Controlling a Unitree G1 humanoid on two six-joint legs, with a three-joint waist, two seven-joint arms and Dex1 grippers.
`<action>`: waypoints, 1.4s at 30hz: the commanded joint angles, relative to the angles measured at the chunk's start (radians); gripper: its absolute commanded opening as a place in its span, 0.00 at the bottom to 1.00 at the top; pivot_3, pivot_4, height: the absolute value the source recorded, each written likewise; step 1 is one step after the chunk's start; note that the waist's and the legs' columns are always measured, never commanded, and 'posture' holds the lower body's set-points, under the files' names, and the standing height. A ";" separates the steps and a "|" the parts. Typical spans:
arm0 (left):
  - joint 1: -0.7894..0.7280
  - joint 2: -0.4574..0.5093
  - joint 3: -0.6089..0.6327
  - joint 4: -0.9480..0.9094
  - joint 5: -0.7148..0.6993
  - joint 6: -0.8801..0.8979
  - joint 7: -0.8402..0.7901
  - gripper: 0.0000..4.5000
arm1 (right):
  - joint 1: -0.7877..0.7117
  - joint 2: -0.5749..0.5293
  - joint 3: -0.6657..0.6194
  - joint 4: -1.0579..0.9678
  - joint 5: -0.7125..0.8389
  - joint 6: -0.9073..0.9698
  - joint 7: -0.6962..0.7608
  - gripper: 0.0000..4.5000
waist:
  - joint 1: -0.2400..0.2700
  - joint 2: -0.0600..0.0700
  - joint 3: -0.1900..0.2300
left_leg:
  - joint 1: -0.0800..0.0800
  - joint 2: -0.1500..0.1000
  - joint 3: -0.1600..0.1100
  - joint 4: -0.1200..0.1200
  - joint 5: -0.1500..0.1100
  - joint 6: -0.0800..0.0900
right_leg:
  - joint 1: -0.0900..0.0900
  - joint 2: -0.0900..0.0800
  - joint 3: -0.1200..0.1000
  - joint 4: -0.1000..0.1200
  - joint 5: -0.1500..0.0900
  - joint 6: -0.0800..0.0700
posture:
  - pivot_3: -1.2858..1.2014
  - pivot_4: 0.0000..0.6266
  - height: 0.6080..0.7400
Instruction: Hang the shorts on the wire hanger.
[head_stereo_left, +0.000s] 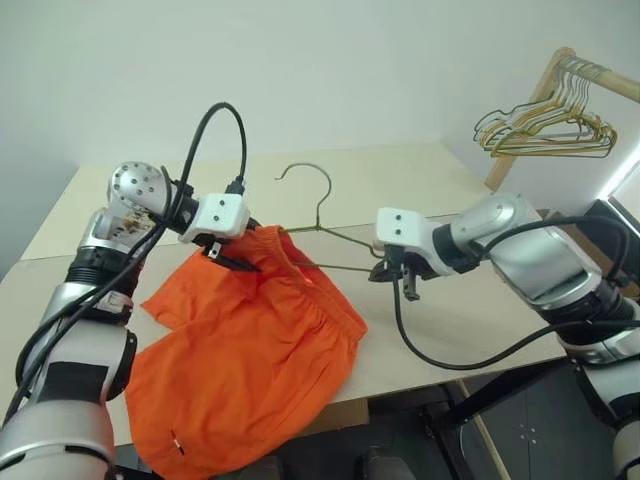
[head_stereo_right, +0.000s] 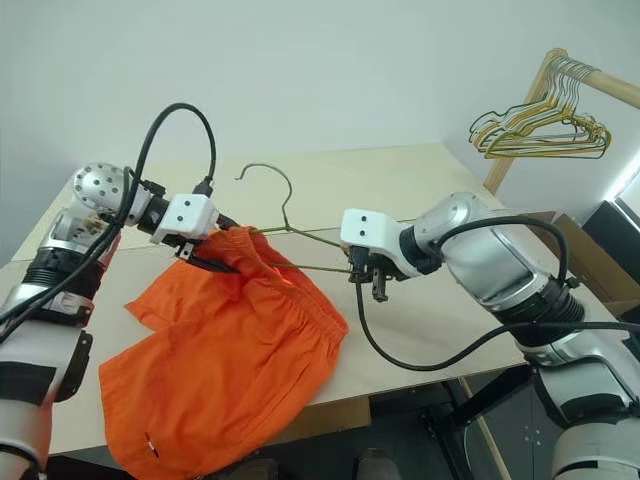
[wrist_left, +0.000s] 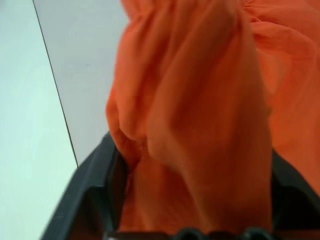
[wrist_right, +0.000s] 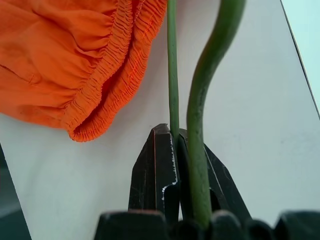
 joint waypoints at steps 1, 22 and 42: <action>-0.054 -0.006 0.013 0.029 0.016 -0.040 -0.002 0.40 | -0.051 0.001 -0.021 -0.010 -0.002 0.031 0.015 0.00 | -0.001 0.000 0.000 | -0.001 0.000 0.000 0.001 0.000 0.000 | -0.001 0.000 0.000 0.000 0.000 0.000 | 0.50 0.00 1.00; -0.031 -0.055 0.078 0.034 -0.016 0.089 0.031 0.00 | 0.063 -0.097 -0.219 -0.097 0.047 0.110 -0.030 0.63 | -0.004 0.000 0.000 | -0.012 0.000 -0.001 0.006 0.000 0.000 | -0.009 -0.001 -0.001 0.003 0.001 0.001 | 0.48 0.00 1.00; 0.026 -0.053 0.098 -0.010 -0.017 0.176 0.050 0.00 | 0.851 -0.038 -0.995 -0.327 0.423 0.175 -0.080 0.99 | -0.003 -0.001 -0.001 | -0.007 -0.001 -0.002 0.007 -0.001 0.003 | -0.003 -0.001 0.000 -0.001 0.001 0.002 | 0.48 0.00 1.00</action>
